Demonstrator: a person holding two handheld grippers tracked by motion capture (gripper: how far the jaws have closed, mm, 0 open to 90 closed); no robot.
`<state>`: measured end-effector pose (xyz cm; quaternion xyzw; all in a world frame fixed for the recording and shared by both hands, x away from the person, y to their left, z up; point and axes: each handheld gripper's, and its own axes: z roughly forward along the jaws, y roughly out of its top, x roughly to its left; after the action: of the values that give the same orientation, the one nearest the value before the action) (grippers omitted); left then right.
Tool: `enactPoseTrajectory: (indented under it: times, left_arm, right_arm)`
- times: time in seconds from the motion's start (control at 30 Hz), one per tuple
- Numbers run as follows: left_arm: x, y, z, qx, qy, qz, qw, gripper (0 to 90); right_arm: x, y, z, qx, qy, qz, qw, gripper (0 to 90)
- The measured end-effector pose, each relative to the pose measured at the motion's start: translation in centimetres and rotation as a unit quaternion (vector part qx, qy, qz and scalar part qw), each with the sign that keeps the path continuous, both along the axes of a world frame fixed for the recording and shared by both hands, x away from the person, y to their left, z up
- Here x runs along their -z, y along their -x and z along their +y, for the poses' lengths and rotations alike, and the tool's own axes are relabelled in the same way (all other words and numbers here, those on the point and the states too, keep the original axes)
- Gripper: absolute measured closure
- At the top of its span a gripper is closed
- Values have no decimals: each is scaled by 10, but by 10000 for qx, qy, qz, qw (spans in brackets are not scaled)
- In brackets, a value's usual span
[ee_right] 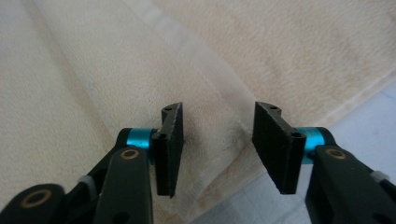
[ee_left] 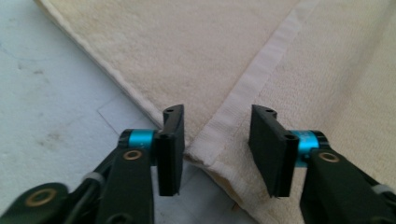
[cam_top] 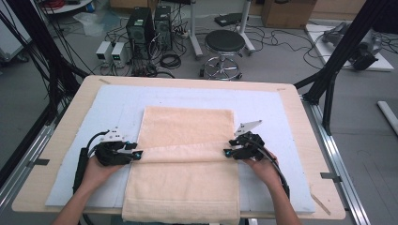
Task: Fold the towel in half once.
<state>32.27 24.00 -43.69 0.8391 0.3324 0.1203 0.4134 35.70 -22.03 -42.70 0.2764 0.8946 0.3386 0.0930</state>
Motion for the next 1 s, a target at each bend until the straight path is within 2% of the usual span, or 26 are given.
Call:
enactPoseTrajectory:
  times: [0.03,0.07,0.17,0.27,0.4,0.5,0.63,0.87,1.0]
  left_arm:
    - [0,0,0,12,-26,-23,10000,604]
    - [0,1,0,5,-34,-48,10000,633]
    - [-1,2,0,59,-18,-80,9999,714]
    - [-2,4,-2,106,-82,-133,9998,748]
    - [-3,6,-2,159,-47,-140,9998,779]
    - [-6,8,1,172,68,-164,9997,779]
    - [-10,12,3,237,105,-190,9995,791]
    - [-16,15,3,206,183,-342,9990,796]
    - [-23,21,3,228,260,-448,9984,801]
  right_arm:
    - [0,0,0,-3,-26,-5,10000,609]
    - [1,-1,-1,-47,-115,107,9999,651]
    - [2,0,-1,-118,-169,154,9997,732]
    - [2,3,-1,-141,-217,74,9996,784]
    - [3,4,-3,-182,-331,127,9992,827]
    - [3,5,-4,-173,-362,141,9991,832]
    - [0,8,-4,-182,-382,73,9991,835]
    - [-10,17,-6,-210,-450,-69,9987,838]
    - [-16,23,-7,-293,-583,-121,9978,841]
